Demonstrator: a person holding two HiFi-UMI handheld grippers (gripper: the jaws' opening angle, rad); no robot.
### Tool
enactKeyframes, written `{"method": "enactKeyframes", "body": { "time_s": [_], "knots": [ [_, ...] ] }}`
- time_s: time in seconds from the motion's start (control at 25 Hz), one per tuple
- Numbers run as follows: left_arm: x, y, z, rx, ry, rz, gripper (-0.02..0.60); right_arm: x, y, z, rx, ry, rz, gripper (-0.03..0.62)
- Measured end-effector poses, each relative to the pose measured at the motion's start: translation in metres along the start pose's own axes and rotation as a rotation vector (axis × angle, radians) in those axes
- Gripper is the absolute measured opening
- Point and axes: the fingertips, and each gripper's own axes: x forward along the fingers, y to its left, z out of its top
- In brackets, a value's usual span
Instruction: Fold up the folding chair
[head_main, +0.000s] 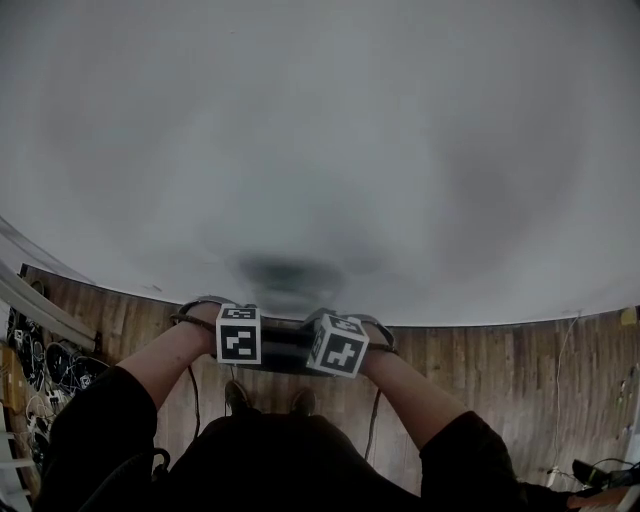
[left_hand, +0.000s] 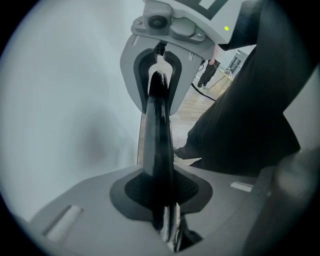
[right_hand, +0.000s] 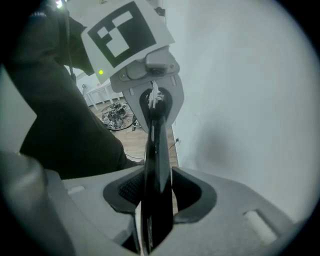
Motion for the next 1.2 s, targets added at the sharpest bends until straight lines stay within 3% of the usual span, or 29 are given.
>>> {"method": "enactKeyframes", "body": {
  "time_s": [0.2, 0.4, 0.88, 1.2],
  "knots": [
    [-0.015, 0.015, -0.007, 0.011, -0.01, 0.055, 0.117, -0.015, -0.019, -0.007, 0.044, -0.041, -0.122, 0.187],
    [-0.027, 0.036, -0.013, 0.014, -0.013, 0.119, 0.144, -0.026, -0.039, -0.012, 0.075, -0.066, -0.229, 0.189],
    [-0.052, 0.074, -0.021, -0.005, -0.036, 0.229, 0.15, -0.029, -0.077, -0.015, 0.114, -0.077, -0.34, 0.186],
    [-0.056, 0.096, -0.022, -0.011, -0.057, 0.345, 0.135, -0.03, -0.1, -0.016, 0.131, -0.081, -0.412, 0.196]
  ]
}}
